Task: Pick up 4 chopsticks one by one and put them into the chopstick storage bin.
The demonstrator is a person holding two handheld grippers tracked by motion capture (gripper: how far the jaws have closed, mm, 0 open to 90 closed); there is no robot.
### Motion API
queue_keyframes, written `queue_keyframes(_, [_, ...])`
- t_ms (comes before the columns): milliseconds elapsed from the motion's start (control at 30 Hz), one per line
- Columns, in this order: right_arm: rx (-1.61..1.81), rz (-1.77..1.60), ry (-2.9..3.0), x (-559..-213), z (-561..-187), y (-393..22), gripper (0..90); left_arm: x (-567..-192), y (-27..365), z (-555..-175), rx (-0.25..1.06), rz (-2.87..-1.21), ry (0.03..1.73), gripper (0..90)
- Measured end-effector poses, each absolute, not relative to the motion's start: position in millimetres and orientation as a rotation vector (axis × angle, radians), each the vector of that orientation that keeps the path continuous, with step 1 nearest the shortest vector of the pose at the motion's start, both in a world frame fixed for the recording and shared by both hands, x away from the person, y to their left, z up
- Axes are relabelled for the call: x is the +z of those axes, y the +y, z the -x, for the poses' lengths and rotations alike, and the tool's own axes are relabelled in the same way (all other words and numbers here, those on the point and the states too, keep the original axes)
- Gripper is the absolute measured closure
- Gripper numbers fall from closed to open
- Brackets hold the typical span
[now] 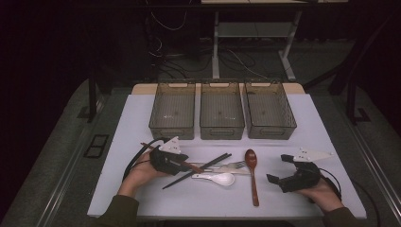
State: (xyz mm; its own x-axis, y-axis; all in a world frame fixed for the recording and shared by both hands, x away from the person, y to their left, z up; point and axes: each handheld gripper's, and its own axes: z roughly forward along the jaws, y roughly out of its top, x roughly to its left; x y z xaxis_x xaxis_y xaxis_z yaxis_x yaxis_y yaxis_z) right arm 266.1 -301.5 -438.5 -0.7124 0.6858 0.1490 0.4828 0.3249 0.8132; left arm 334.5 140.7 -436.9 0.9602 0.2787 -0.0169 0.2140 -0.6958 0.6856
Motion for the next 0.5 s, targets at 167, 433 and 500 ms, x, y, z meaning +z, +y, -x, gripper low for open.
queue_keyframes(167, [1.334,-1.065,2.368,-438.6,-266.1,-301.3,0.7,-436.4,141.2,-334.1,0.115,-2.369,0.341,56.8])
queue_keyframes(433, [1.332,-1.067,2.371,-438.8,-266.3,-301.3,0.7,-435.8,141.7,-333.9,0.111,-2.372,0.333,59.3])
queue_keyframes(500, [1.331,-1.066,2.372,-438.8,-266.2,-301.2,0.7,-435.7,141.7,-333.7,0.11,-2.373,0.333,60.0])
